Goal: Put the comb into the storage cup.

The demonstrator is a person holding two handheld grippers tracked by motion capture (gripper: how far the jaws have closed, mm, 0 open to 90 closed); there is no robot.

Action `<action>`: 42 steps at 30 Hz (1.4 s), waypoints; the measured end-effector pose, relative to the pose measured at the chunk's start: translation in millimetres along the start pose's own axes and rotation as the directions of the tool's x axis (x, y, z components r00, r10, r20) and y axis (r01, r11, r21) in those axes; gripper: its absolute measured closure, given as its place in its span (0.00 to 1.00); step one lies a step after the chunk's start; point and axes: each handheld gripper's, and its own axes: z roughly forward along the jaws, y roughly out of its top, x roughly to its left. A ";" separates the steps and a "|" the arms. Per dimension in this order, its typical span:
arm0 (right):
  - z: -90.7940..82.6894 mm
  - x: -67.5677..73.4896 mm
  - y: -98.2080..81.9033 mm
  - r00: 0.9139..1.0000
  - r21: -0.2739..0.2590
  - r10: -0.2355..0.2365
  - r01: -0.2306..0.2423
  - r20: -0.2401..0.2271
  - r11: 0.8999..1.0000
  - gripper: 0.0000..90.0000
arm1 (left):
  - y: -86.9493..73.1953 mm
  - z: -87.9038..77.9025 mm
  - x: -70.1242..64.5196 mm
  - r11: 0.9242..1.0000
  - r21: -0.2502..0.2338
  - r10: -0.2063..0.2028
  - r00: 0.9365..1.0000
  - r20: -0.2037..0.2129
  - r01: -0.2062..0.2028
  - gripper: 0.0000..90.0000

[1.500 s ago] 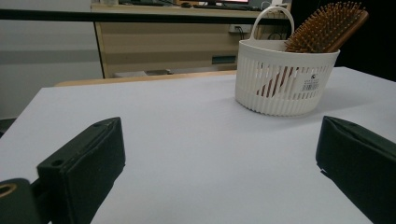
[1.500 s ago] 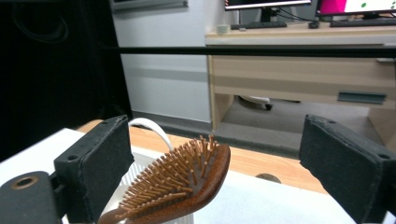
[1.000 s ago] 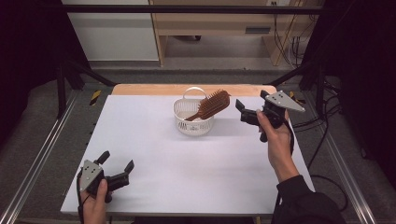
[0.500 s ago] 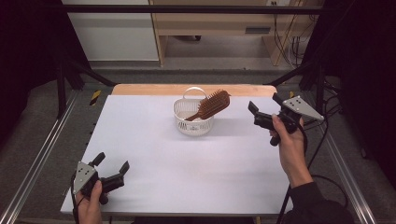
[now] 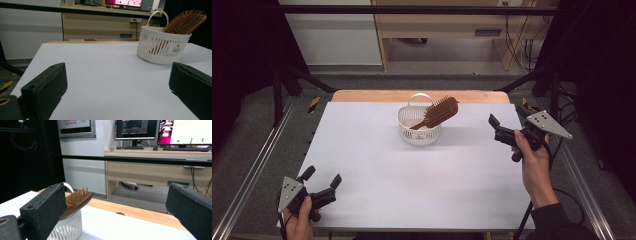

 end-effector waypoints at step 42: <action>-41.7 -10.9 -61.7 1.000 0.103 -0.026 0.025 0.008 0.994 0.05 | -1.2 3.9 -5.3 1.000 0.010 0.020 0.999 0.025 -0.021 0.02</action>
